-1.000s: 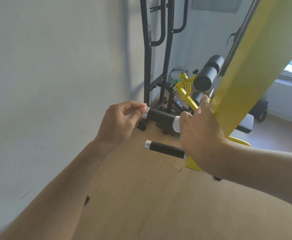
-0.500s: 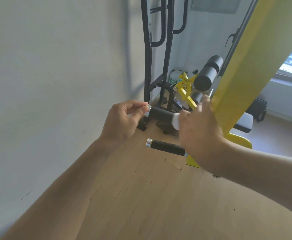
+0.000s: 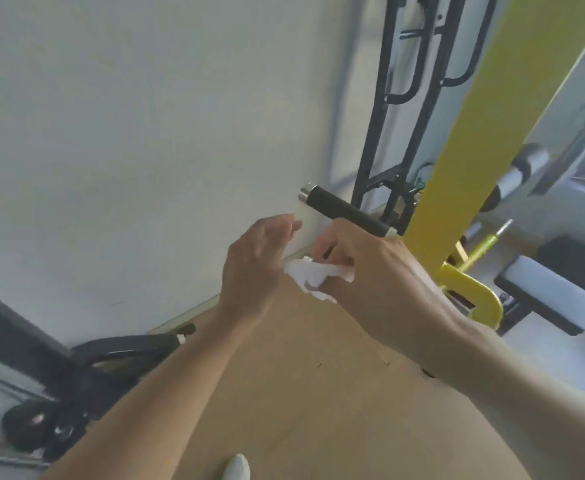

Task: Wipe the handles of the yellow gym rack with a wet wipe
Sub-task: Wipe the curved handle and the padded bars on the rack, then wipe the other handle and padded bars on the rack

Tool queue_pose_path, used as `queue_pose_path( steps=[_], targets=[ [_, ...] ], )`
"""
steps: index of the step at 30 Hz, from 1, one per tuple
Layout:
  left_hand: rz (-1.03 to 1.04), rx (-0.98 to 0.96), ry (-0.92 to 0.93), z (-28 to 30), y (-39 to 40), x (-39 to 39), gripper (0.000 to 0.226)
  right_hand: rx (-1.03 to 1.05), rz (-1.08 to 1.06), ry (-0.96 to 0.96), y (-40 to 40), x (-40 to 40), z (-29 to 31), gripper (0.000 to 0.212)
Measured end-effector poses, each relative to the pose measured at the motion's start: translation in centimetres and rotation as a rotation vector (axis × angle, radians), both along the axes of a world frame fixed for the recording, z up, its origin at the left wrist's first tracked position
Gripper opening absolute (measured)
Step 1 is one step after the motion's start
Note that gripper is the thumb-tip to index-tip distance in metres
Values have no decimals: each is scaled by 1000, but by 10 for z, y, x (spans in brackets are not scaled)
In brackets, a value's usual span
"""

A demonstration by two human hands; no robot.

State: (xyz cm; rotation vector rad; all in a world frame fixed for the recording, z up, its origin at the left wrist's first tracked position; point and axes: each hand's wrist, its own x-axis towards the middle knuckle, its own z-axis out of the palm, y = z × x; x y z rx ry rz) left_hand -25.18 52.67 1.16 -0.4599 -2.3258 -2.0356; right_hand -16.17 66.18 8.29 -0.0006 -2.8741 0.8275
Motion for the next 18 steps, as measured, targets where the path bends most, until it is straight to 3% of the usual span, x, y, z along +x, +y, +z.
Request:
queue_pose_path(
  steps=[5, 9, 11, 14, 18],
  targets=[
    [253, 192, -144, -30, -28, 110, 54, -413, 106, -69, -7, 32, -51, 24],
    [417, 167, -215, -45, -58, 196, 64, -516, 273, -233, -33, 67, -81, 29],
    [535, 150, -241, -48, -77, 233, 50, -557, 375, -347, -54, 84, -94, 38],
    [690, 142, -267, -50, -109, 285, 13, -631, 479, -526, -93, 113, -109, 35],
    [859, 107, -314, -53, -150, 353, 8, -897, 462, -798, -150, 163, -117, 39]
  ],
)
